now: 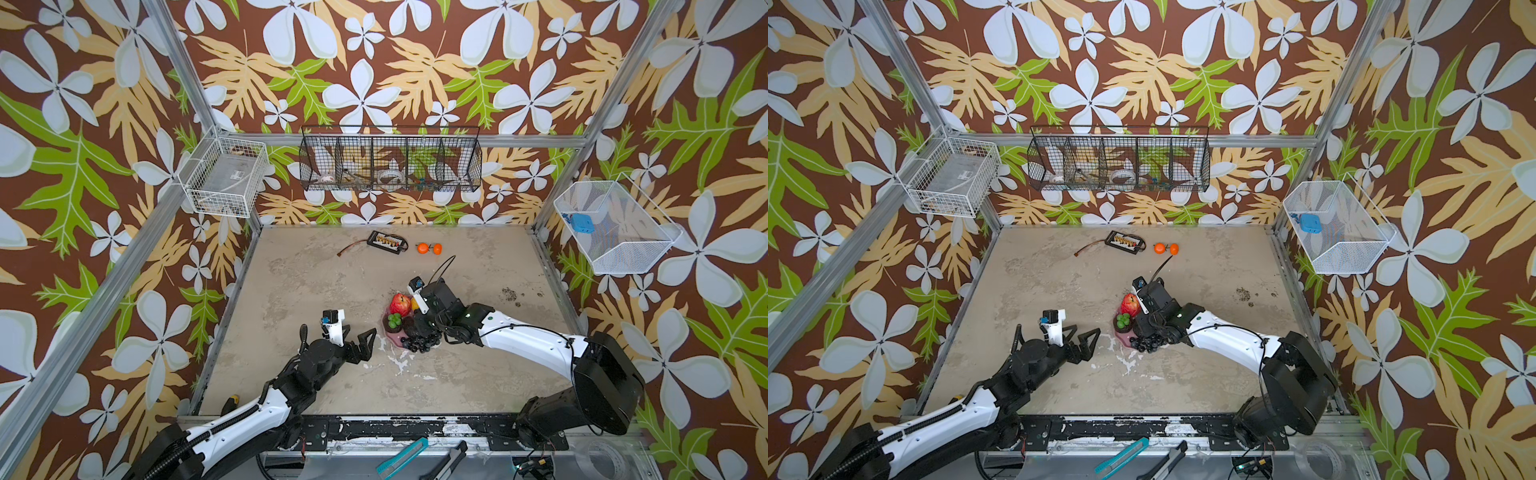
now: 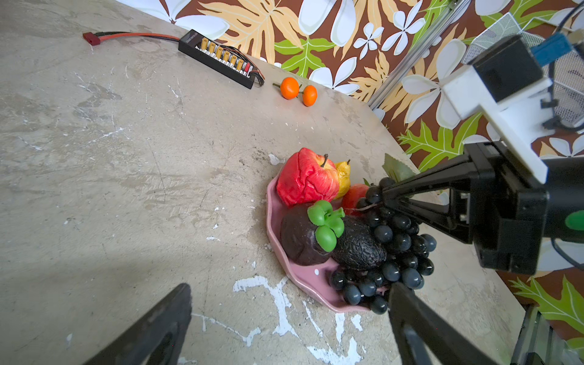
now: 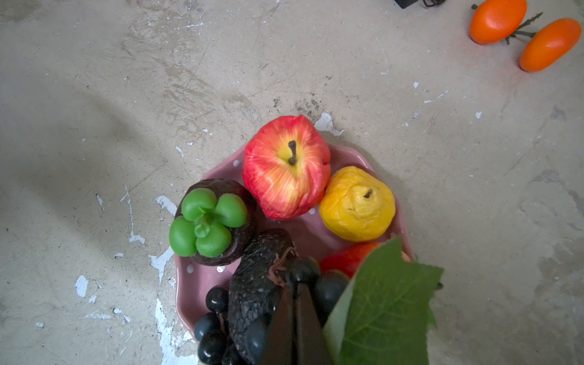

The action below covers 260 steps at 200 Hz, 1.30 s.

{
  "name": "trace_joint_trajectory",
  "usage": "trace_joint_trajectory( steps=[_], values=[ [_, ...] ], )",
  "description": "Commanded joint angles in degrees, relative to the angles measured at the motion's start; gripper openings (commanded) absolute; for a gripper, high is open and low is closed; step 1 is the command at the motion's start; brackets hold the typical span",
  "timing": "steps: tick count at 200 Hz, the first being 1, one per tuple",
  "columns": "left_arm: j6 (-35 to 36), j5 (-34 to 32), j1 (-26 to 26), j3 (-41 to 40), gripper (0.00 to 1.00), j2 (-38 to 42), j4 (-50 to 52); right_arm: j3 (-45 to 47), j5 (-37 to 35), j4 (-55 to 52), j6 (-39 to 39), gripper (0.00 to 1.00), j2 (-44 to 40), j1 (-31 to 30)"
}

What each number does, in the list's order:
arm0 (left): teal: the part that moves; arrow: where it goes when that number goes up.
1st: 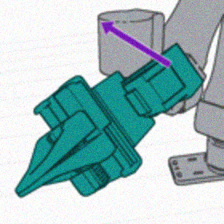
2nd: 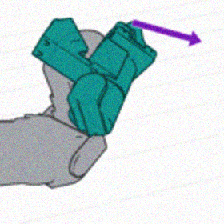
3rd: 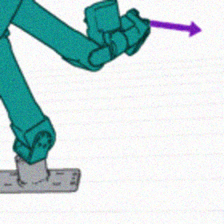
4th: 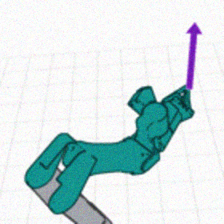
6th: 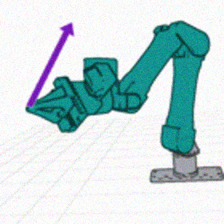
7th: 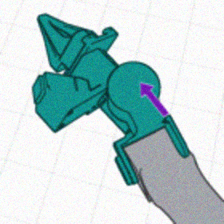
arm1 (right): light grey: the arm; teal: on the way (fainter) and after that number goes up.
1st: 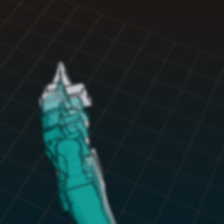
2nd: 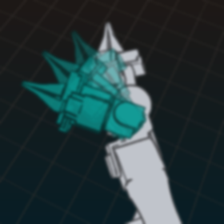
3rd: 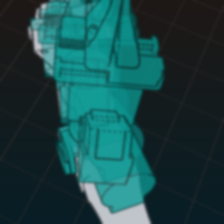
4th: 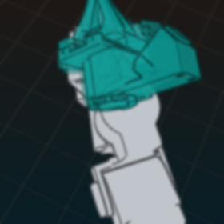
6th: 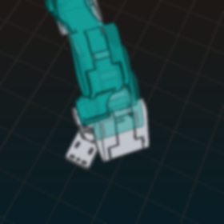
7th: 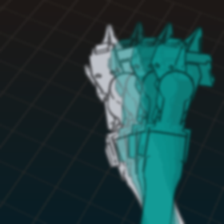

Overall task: Arrange fruit in a fruit bowl
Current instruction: Place the fruits in the fruit bowl.

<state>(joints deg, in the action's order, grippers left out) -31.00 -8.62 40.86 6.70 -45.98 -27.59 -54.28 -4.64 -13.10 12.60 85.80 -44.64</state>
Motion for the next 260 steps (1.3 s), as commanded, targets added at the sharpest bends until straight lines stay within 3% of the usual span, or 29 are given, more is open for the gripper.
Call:
trace_joint_trajectory(
  steps=[1, 31, 149, 260],
  values=[
    [0.33, -0.34, -0.08, 0.33, 0.98, 0.09, -0.53, -0.39, -1.29, -0.45, -0.16, 0.0, 0.59, -0.12],
    [0.4, -0.51, -0.08, 0.24, 0.98, 0.45, -0.35, -0.31, -3.61, -0.86, 0.06, 0.02, 0.34, -0.12],
    [0.33, -0.51, -0.08, 0.24, 0.98, 0.11, -0.7, -0.74, -4.18, -3.6, -1.35, 0.37, -4.19, -0.12],
    [0.15, -0.16, -0.08, 0.24, 0.98, -0.83, -1.41, 0.13, -7.57, -3.99, -1.43, 0.49, -5.16, 0.24]
  ],
)
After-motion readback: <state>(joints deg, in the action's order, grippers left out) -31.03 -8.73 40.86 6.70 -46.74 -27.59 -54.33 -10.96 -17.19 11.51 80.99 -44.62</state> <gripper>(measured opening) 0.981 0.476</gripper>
